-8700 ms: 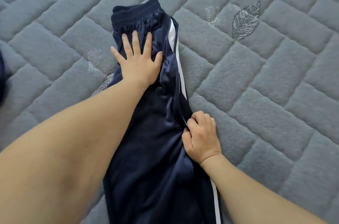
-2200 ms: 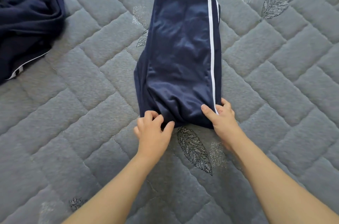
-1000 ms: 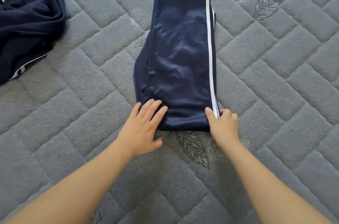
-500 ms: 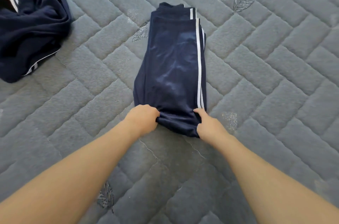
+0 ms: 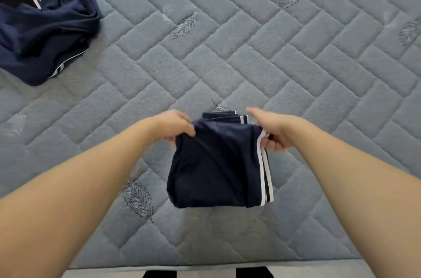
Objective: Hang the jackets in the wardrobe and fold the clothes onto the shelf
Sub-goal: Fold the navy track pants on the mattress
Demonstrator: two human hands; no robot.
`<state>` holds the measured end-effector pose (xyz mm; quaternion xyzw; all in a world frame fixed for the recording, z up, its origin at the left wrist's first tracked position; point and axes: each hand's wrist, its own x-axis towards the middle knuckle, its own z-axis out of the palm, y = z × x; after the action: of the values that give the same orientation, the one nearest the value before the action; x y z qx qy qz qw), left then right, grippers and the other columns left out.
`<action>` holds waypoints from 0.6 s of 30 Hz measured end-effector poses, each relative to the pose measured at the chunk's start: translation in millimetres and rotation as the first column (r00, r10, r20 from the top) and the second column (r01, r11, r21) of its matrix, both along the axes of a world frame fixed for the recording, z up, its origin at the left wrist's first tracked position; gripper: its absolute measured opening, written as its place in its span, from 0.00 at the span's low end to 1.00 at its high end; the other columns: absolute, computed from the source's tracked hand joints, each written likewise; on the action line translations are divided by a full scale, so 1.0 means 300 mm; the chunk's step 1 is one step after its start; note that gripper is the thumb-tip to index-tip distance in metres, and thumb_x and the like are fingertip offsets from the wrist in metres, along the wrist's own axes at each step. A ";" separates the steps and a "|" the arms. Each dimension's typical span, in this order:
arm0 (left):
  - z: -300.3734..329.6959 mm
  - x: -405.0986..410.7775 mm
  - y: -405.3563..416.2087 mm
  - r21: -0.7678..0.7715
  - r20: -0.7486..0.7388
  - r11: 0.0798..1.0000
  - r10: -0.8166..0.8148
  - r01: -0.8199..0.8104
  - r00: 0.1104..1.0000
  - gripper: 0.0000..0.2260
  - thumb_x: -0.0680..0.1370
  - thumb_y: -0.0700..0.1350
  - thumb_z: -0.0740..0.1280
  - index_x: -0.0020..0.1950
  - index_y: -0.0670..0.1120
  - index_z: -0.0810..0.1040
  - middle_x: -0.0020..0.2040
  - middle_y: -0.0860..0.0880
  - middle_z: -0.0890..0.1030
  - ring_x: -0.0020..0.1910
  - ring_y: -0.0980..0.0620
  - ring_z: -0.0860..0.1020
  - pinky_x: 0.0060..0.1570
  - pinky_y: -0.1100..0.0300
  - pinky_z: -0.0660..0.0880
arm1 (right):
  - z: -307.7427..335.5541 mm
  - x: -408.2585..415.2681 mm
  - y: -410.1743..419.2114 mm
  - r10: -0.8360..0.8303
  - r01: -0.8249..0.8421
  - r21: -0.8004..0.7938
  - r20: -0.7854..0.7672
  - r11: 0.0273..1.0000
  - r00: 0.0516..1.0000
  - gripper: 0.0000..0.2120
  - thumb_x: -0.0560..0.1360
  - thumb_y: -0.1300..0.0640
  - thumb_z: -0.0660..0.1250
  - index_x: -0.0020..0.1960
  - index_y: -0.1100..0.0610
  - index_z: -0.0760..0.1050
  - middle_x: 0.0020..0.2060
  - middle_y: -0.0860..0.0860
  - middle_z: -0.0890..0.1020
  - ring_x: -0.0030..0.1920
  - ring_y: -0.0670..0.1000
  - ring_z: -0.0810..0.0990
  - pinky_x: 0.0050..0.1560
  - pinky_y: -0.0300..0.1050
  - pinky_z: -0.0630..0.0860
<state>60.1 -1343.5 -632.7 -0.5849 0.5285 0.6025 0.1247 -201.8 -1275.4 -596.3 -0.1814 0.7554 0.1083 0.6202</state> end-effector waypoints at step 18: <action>-0.193 -0.137 0.219 0.217 -0.234 0.837 0.545 -0.503 0.806 0.13 0.75 0.49 0.72 0.58 0.54 0.80 0.50 0.51 0.86 0.50 0.48 0.85 0.50 0.50 0.80 | -0.288 -0.002 0.236 -0.607 0.698 -0.135 0.398 0.703 0.688 0.19 0.68 0.53 0.77 0.57 0.57 0.81 0.48 0.55 0.86 0.47 0.55 0.86 0.46 0.49 0.80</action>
<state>19.0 -1277.9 -690.8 -0.6042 0.3134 0.7280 -0.0824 -202.5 -1204.6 -682.7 0.0025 0.6645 -0.2596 0.7007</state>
